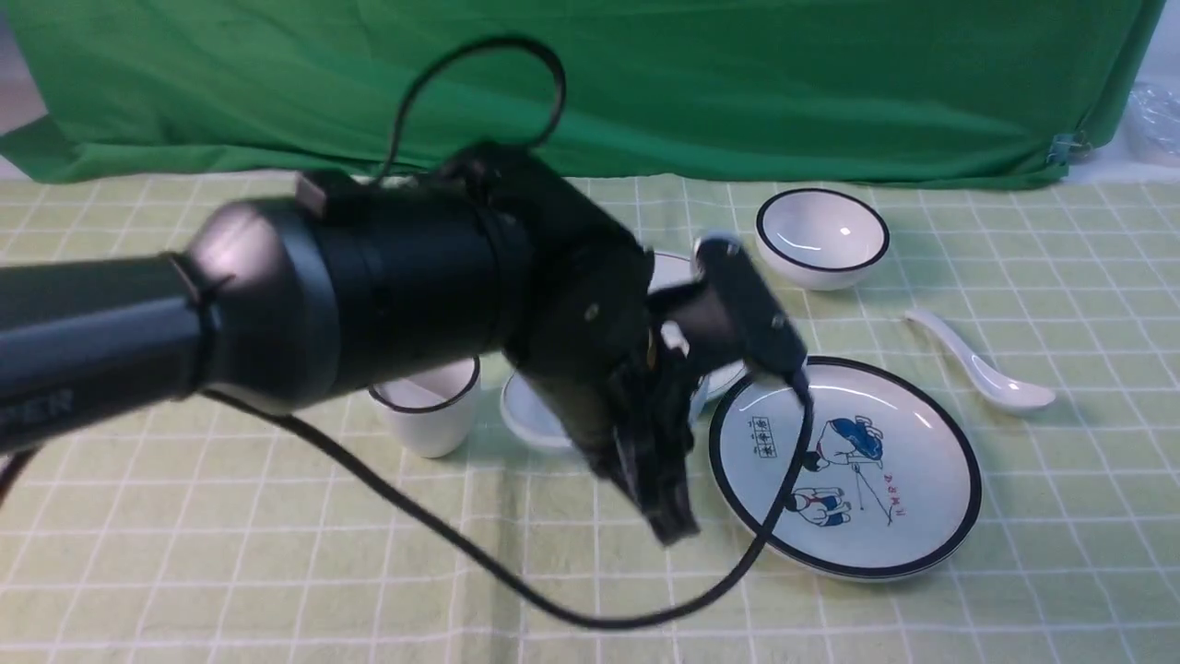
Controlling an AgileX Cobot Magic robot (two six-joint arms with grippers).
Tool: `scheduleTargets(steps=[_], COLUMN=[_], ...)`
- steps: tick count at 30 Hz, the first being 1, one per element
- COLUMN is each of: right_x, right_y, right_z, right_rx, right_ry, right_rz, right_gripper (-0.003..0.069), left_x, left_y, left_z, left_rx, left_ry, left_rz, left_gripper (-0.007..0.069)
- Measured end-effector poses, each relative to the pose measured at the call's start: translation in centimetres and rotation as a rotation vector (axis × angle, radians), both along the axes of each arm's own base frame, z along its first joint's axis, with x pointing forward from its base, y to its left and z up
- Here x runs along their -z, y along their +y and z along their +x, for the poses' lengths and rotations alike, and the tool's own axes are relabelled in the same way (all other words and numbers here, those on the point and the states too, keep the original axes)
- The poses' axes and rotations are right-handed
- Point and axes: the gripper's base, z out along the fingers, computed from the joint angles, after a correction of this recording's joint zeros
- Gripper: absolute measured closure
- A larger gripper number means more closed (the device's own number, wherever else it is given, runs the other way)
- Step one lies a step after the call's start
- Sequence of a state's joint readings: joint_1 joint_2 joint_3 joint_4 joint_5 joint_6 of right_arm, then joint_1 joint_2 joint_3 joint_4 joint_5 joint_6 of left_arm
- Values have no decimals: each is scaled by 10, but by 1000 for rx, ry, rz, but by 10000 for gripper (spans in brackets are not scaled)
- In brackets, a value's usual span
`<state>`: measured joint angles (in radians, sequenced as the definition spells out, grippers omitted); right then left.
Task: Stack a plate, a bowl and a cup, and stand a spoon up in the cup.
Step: Use the left arm to put the blue rice bowl into the blue large plate in the middle
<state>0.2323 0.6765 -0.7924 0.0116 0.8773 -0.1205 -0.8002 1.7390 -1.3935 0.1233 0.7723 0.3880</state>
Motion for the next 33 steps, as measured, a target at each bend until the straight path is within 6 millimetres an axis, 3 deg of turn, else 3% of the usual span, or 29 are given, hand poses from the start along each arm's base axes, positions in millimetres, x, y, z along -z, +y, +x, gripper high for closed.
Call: scheduleTargets(steps=[3, 4, 5, 9, 14, 22, 27, 28, 29, 30, 33], right_x=[0, 0, 0, 0, 1, 0, 0, 0, 0, 0, 1], right_y=[0, 0, 0, 1, 1, 1, 1, 1, 1, 1, 1], right_z=[0, 0, 0, -1, -1, -1, -1, -1, -1, -1, -1], right_rx=[0, -1, -1, -2, -3, -3, -3, -3, -3, -3, -3], right_ry=[-6, -5, -5, 9, 11, 10, 10, 11, 11, 11, 12], right_rz=[4, 7, 7, 10, 9, 10, 10, 10, 10, 10, 11], right_gripper=[620, 617, 617, 605, 602, 592, 587, 587, 587, 585, 580], left_x=[-13, -4, -4, 52, 75, 82, 82, 81, 81, 81, 74], left_y=[-5, -7, -7, -22, -32, -32, -33, -33, -33, -33, -31], left_z=[30, 47, 47, 89, 99, 100, 100, 100, 100, 100, 98], left_rx=[-11, -24, -24, -23, -11, -3, 11, 11, 11, 9, -12], left_ry=[-92, -94, -94, -47, -19, 7, 3, 2, 2, 3, 7], left_rz=[-54, -38, -38, 60, 96, 132, 132, 129, 129, 128, 117], left_gripper=[576, 576, 576, 576, 576, 545, 403, 293, 271, 193, 57])
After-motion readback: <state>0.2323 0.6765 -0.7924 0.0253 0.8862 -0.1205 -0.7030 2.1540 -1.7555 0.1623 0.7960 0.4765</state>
